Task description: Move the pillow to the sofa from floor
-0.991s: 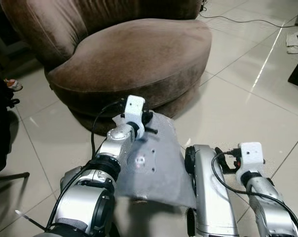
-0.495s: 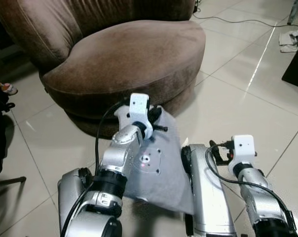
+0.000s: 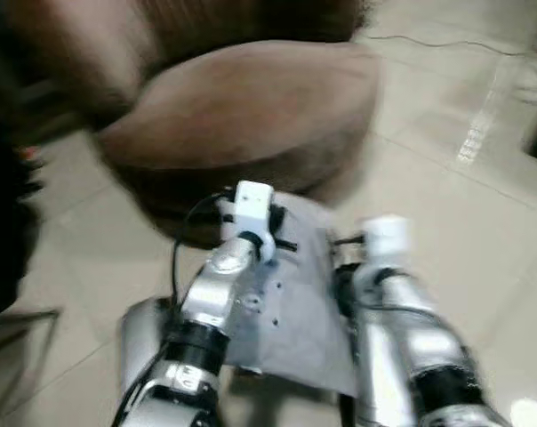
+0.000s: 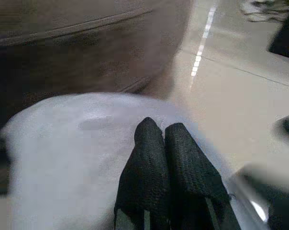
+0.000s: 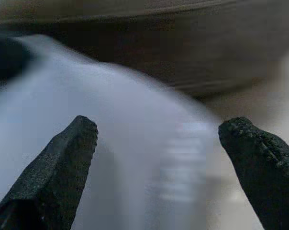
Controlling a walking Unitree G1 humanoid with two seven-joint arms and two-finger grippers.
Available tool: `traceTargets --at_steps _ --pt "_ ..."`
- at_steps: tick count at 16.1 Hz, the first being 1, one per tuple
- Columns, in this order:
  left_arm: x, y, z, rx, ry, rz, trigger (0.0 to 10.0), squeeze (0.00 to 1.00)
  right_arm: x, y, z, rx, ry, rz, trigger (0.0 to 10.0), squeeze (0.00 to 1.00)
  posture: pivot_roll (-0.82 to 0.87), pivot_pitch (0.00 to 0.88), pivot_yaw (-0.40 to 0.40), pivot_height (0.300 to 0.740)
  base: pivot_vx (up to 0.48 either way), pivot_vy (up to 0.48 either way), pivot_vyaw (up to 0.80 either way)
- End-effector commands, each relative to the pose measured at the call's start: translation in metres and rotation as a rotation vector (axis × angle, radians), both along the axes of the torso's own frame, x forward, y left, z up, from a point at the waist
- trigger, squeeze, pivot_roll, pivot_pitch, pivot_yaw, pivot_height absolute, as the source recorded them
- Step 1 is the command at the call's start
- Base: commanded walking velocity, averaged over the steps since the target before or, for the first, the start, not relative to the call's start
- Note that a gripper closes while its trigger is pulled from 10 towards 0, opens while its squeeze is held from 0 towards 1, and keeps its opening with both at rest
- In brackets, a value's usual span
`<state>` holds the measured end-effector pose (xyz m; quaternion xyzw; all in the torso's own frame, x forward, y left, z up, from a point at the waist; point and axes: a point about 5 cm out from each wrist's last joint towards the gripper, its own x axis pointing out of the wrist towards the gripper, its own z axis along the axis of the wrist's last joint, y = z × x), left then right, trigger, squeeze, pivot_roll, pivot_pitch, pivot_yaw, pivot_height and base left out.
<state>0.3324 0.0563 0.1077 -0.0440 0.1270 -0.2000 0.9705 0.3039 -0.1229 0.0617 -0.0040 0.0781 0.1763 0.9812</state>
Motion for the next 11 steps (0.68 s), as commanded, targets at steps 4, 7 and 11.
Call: traceTargets --at_steps 4,7,11 --pt "0.0 0.01 0.009 0.013 -0.041 0.045 10.0 0.0 -0.004 -0.001 -0.01 -0.007 0.05 0.014 10.0 0.0 -0.18 0.0 0.14 0.381 0.0 0.0 0.0" --pt "-0.002 0.01 0.008 0.024 -0.042 0.036 10.0 0.0 -0.003 -0.001 -0.01 -0.018 0.032 -0.005 10.0 0.0 -0.18 0.0 0.14 0.411 0.0 0.0 0.0" --pt "-0.003 0.012 0.009 0.053 -0.067 0.04 10.0 0.0 0.02 -0.012 0.042 0.037 -0.093 -0.018 10.0 0.0 -0.17 0.0 0.141 0.411 0.0 0.0 0.0"
